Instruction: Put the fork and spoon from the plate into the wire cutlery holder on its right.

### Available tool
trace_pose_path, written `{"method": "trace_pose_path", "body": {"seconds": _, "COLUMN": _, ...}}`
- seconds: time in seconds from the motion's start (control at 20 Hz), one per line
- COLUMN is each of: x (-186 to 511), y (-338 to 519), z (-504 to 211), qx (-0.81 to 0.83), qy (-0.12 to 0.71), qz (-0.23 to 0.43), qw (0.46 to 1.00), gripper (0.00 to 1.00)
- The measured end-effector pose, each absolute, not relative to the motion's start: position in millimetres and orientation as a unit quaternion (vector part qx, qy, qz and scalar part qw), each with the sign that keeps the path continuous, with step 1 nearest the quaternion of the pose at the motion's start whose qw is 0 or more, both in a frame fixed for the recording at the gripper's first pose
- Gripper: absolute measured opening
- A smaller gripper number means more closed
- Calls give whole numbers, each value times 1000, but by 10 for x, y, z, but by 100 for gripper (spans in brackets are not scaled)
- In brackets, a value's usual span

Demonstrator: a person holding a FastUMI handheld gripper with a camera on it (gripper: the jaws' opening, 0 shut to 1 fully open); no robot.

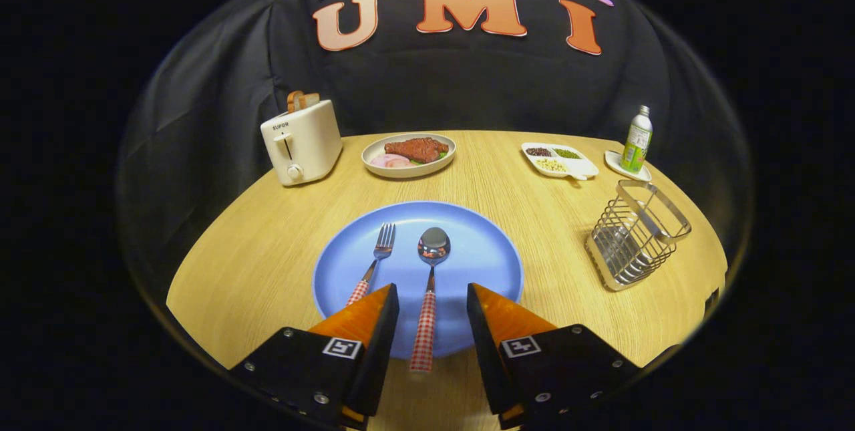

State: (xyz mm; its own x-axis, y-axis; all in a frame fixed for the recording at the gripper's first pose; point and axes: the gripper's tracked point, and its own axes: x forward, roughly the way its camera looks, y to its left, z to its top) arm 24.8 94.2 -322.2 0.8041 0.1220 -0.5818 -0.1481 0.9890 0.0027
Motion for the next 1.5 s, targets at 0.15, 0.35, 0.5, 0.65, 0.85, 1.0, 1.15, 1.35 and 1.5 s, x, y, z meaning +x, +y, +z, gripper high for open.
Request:
{"method": "trace_pose_path", "body": {"seconds": 0.15, "x": 192, "y": 985, "z": -3352, "qx": -22, "qy": 328, "qz": 79, "qw": 941, "gripper": 54}}
{"method": "trace_pose_path", "body": {"seconds": 0.35, "x": 186, "y": 1038, "z": -3401, "qx": -25, "qy": 337, "qz": 83, "qw": 938, "gripper": 42}}
{"method": "trace_pose_path", "body": {"seconds": 0.5, "x": 226, "y": 995, "z": -3428, "qx": -20, "qy": 340, "qz": 72, "qw": 938, "gripper": 25}}
{"method": "trace_pose_path", "body": {"seconds": 0.65, "x": 209, "y": 960, "z": -3352, "qx": -15, "qy": 347, "qz": 72, "qw": 935, "gripper": 10}}
{"method": "trace_pose_path", "body": {"seconds": 0.85, "x": 207, "y": 838, "z": -3039, "qx": -22, "qy": 341, "qz": 85, "qw": 936, "gripper": 8}}
{"method": "trace_pose_path", "body": {"seconds": 1.0, "x": 158, "y": 611, "z": -2735, "qx": -29, "qy": 345, "qz": 94, "qw": 933, "gripper": 8}}
{"method": "trace_pose_path", "body": {"seconds": 1.15, "x": 133, "y": 206, "z": -2412, "qx": -46, "qy": 353, "qz": 87, "qw": 930, "gripper": 8}}
{"method": "trace_pose_path", "body": {"seconds": 1.35, "x": 117, "y": -264, "z": -1988, "qx": -42, "qy": 370, "qz": 76, "qw": 925, "gripper": 8}}
{"method": "trace_pose_path", "body": {"seconds": 1.5, "x": 133, "y": -635, "z": -1764, "qx": -61, "qy": 386, "qz": 61, "qw": 918, "gripper": 8}}
